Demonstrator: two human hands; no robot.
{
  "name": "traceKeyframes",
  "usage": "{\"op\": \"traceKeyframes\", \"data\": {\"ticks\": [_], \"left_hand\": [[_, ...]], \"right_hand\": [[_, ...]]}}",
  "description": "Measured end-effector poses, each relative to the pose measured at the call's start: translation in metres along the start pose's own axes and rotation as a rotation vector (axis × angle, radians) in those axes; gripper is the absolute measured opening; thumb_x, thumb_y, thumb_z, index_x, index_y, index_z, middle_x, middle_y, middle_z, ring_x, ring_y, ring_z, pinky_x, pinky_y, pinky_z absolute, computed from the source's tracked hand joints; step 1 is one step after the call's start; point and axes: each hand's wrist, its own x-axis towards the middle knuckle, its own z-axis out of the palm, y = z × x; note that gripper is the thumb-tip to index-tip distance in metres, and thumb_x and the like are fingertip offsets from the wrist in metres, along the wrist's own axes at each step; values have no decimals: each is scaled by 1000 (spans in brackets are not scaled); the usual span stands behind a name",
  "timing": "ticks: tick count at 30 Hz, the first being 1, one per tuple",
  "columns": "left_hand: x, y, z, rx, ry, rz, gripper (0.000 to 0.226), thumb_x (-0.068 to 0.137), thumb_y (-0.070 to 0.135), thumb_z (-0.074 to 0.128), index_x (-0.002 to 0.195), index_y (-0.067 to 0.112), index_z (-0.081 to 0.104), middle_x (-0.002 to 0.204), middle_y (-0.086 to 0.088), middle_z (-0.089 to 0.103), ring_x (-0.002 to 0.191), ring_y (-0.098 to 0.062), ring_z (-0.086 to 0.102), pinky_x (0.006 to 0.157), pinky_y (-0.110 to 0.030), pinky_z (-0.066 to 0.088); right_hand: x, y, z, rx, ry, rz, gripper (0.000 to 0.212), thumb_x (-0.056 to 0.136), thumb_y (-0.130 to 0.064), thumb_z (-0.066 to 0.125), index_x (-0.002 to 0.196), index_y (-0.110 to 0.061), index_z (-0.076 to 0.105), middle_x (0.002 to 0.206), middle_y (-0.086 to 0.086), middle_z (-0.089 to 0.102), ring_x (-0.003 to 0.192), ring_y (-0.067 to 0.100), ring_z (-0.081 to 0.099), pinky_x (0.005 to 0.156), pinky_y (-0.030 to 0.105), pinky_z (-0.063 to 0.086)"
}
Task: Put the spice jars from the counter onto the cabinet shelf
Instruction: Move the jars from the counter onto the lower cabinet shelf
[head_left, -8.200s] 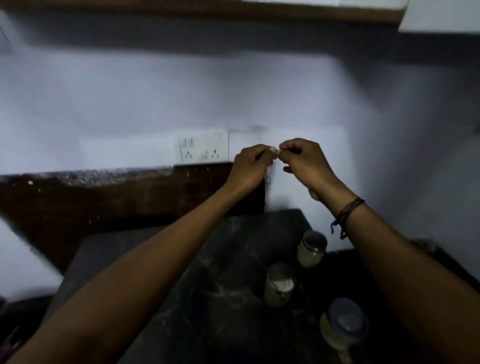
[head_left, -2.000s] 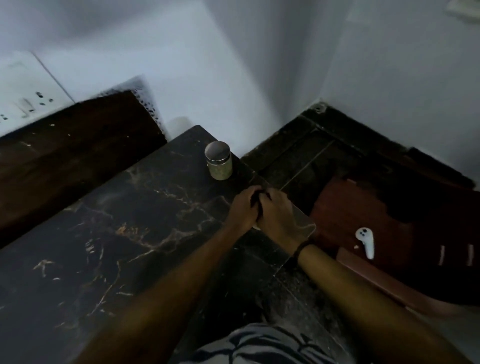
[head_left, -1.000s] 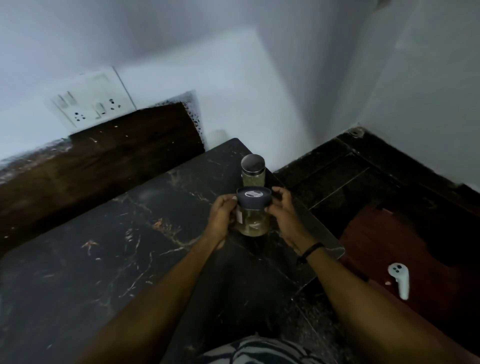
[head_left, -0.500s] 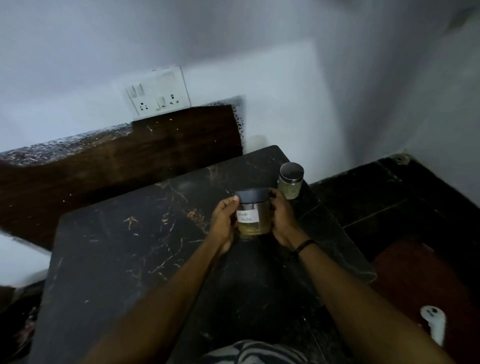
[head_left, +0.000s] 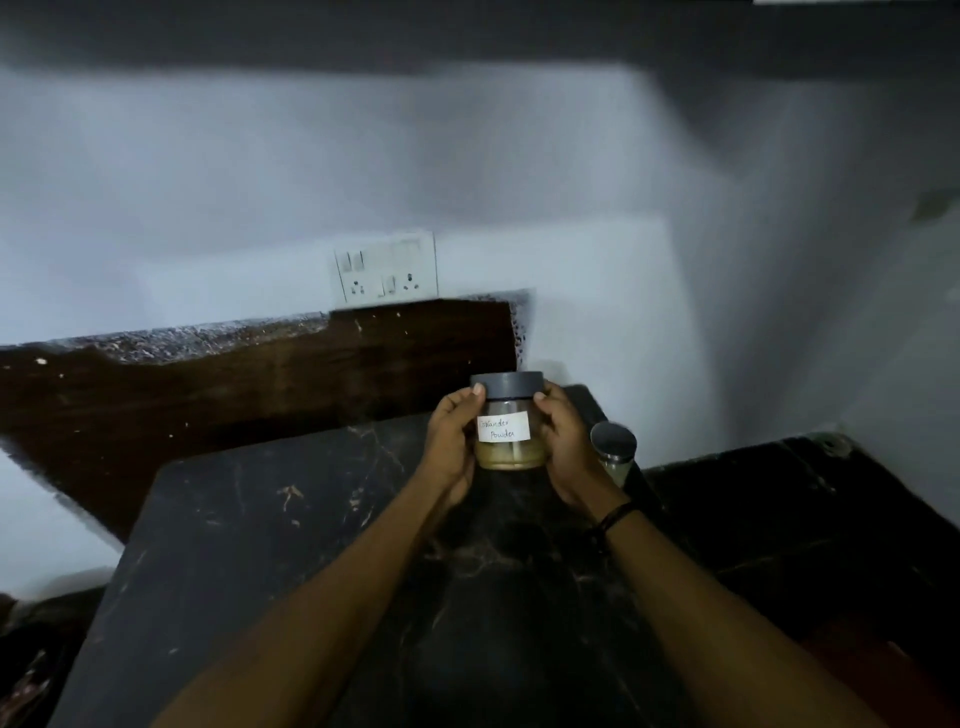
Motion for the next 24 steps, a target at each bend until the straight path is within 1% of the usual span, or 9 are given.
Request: {"op": "traceKeyframes", "data": {"ticks": [3, 5, 7, 10, 14, 18, 20, 22, 24], "left_hand": [[17, 45, 25, -14, -88, 104, 56, 92, 26, 60, 128, -15, 50, 126, -40, 56, 106, -40, 54, 103, -62, 42], [25, 84, 43, 2, -128, 189, 38, 84, 28, 69, 107, 0, 63, 101, -17, 70, 94, -30, 62, 85, -45, 55], [31, 121, 63, 4, -165, 256, 27, 77, 31, 78, 94, 16, 63, 88, -2, 72, 85, -20, 65, 74, -32, 56], [36, 173, 89, 69, -165, 361, 29, 74, 42, 74, 94, 24, 65, 92, 4, 74, 87, -16, 66, 75, -32, 52], [40, 228, 112, 115, -184, 495, 43, 76, 48, 72, 106, 19, 65, 100, 1, 73, 86, -11, 68, 68, -25, 54], [37, 275, 131, 137, -187, 627, 63, 71, 55, 75, 113, 10, 63, 99, -1, 72, 82, -11, 69, 64, -24, 55], [37, 296, 142, 148, -184, 676, 53, 75, 53, 74, 108, 13, 66, 96, 0, 74, 78, -9, 70, 60, -23, 55], [37, 313, 153, 140, -165, 726, 42, 82, 45, 75, 108, 13, 67, 96, -2, 75, 79, -10, 71, 59, -21, 54], [40, 331, 168, 132, -113, 778, 43, 81, 43, 78, 108, 12, 67, 96, -3, 75, 80, -10, 71, 62, -23, 55]], "right_hand": [[21, -50, 10, 7, 15, -113, 20, 99, -15, 44, 113, -23, 57, 105, 3, 70, 90, 15, 70, 68, 23, 56], [33, -93, 18, -4, 25, -210, 14, 99, -19, 46, 110, -24, 54, 106, 4, 67, 90, 15, 68, 66, 23, 56], [43, -132, 28, -32, 16, -300, 17, 94, -31, 48, 109, -25, 52, 109, 4, 65, 93, 15, 66, 67, 23, 54], [53, -189, 45, -59, -2, -405, 30, 88, -40, 46, 113, -24, 50, 111, 2, 64, 96, 13, 64, 71, 26, 53], [64, -241, 66, -77, -7, -521, 27, 97, -35, 43, 118, -19, 50, 108, 0, 67, 92, 10, 66, 76, 32, 55], [73, -291, 87, -74, 22, -617, 15, 101, -30, 45, 110, -24, 56, 92, -13, 71, 80, 1, 69, 64, 22, 54], [78, -313, 96, -94, 63, -673, 17, 102, -33, 46, 111, -26, 59, 91, -13, 71, 79, -2, 69, 62, 17, 53], [82, -332, 103, -112, 103, -719, 22, 101, -36, 46, 113, -25, 61, 96, -8, 71, 84, 4, 69, 66, 22, 56], [90, -351, 108, -128, 150, -769, 21, 101, -38, 46, 110, -27, 61, 102, -3, 70, 91, 11, 68, 73, 29, 57]]}}
